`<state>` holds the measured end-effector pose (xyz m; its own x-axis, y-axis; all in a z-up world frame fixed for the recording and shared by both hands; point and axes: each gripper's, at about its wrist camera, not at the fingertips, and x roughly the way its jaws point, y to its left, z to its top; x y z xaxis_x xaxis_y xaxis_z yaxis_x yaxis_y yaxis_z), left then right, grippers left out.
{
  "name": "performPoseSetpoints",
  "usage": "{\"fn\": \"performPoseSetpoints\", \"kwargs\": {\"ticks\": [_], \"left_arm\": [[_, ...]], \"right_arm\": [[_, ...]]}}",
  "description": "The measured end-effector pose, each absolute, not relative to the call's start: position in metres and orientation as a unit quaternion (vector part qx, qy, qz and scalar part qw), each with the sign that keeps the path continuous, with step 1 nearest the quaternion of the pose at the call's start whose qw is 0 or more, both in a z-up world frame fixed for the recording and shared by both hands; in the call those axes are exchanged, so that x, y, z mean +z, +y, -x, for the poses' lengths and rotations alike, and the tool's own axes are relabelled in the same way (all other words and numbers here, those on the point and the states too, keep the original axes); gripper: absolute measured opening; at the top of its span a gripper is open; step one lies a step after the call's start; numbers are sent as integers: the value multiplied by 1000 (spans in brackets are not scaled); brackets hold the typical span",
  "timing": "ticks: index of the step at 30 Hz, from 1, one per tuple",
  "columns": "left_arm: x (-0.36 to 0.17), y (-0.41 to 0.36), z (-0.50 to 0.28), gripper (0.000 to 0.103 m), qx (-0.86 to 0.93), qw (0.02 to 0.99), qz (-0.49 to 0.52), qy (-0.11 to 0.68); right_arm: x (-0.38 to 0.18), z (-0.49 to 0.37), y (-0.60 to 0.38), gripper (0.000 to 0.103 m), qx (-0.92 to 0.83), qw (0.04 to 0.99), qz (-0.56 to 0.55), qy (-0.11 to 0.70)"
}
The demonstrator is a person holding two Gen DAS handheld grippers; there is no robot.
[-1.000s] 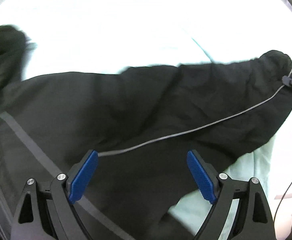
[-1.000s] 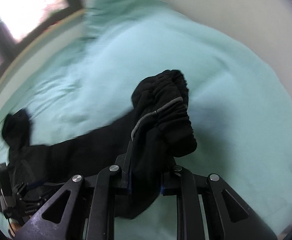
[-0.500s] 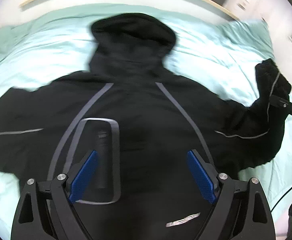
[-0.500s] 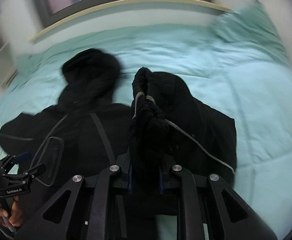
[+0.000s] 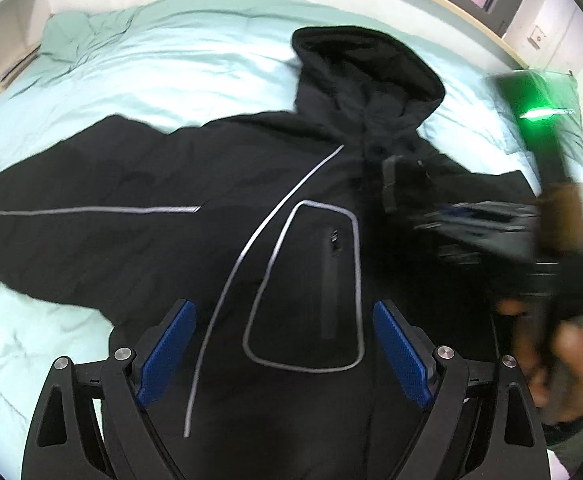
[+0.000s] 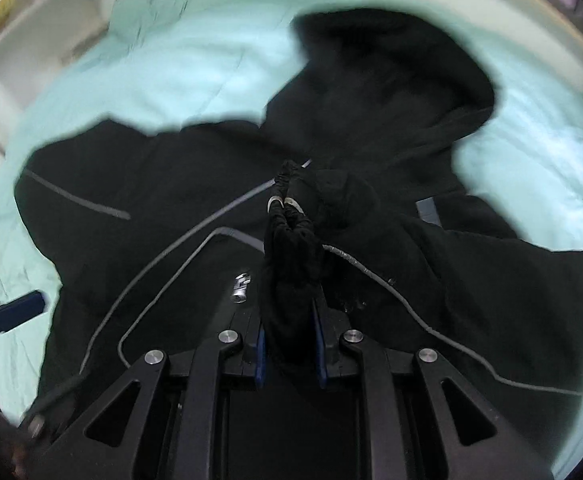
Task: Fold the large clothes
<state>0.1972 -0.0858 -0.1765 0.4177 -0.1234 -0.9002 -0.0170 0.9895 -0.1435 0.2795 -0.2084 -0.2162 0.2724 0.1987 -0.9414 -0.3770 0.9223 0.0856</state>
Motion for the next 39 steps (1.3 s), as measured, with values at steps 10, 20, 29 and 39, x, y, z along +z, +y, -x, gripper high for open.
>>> {"fn": "performPoseSetpoints", "kwargs": {"ticks": [10,20,29,39], "left_arm": [[-193,-62,-212,91,-39,830,85,549],[-245,-105,-285,90,-177,778,163,580],[-254,-122,-324,18,-158,787,178,570],[-181,0,-292,16,-19,839,187,510]], "right_arm": [[-219,-271,-220,51,242,772,64,584],[-168,-214,-364,55,137,812,8,567],[-162,-201,-412,55,79,814,-18,575],[-165,-239,-423,67,50,834,-17,550]]}}
